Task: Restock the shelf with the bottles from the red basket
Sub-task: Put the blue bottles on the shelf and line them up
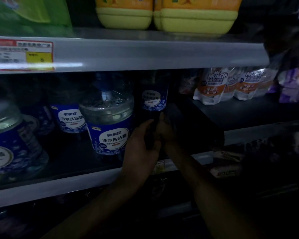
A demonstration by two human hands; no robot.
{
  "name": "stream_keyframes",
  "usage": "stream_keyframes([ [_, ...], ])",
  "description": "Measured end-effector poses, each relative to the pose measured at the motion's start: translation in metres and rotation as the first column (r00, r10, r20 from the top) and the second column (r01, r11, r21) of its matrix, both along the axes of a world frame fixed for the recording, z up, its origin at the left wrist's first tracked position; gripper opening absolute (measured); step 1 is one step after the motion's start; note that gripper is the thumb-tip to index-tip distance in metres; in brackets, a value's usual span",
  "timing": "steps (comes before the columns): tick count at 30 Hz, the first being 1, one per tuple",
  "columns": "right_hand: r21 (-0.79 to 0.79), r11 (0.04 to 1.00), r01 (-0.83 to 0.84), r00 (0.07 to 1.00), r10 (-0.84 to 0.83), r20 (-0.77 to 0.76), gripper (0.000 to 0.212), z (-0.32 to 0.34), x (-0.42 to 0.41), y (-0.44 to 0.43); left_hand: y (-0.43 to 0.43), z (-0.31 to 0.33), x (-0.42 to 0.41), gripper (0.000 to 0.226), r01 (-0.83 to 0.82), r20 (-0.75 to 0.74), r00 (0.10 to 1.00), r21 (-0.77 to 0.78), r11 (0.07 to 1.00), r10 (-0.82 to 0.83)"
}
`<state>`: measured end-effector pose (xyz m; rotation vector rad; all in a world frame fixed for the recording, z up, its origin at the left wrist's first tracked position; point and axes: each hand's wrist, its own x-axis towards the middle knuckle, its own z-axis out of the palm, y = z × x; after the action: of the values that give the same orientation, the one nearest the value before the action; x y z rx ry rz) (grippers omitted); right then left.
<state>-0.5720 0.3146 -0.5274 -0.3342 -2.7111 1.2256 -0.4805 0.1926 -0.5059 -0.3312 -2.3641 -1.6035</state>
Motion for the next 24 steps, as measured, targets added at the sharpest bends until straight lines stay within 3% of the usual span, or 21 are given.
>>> stream_keyframes([
  [3, 0.199, 0.979, -0.049, 0.998, 0.040, 0.052, 0.086, -0.011, -0.022, 0.008, 0.001, -0.001, 0.002, 0.056, 0.003, 0.015, 1.000, 0.027, 1.000, -0.003],
  [6, 0.193, 0.978, -0.084, 0.996, 0.076, 0.051, 0.102, -0.001, -0.024, 0.011, 0.000, -0.003, 0.004, 0.057, 0.013, 0.015, 1.000, 0.030, 0.999, -0.013],
  [13, 0.329, 0.932, -0.154, 0.984, 0.113, 0.139, 0.094, 0.005, -0.033, 0.024, -0.004, -0.004, 0.005, 0.065, 0.042, 0.042, 0.998, -0.015, 0.999, -0.041],
  [17, 0.353, 0.926, -0.131, 0.990, 0.107, 0.087, 0.093, 0.002, -0.038, 0.024, -0.004, -0.007, 0.007, 0.065, 0.028, 0.058, 0.998, -0.028, 0.999, -0.026],
  [24, 0.502, 0.848, -0.169, 0.984, 0.174, 0.038, 0.071, -0.013, -0.031, 0.012, -0.003, -0.006, 0.010, 0.063, 0.040, 0.037, 0.999, -0.028, 0.999, -0.039],
])
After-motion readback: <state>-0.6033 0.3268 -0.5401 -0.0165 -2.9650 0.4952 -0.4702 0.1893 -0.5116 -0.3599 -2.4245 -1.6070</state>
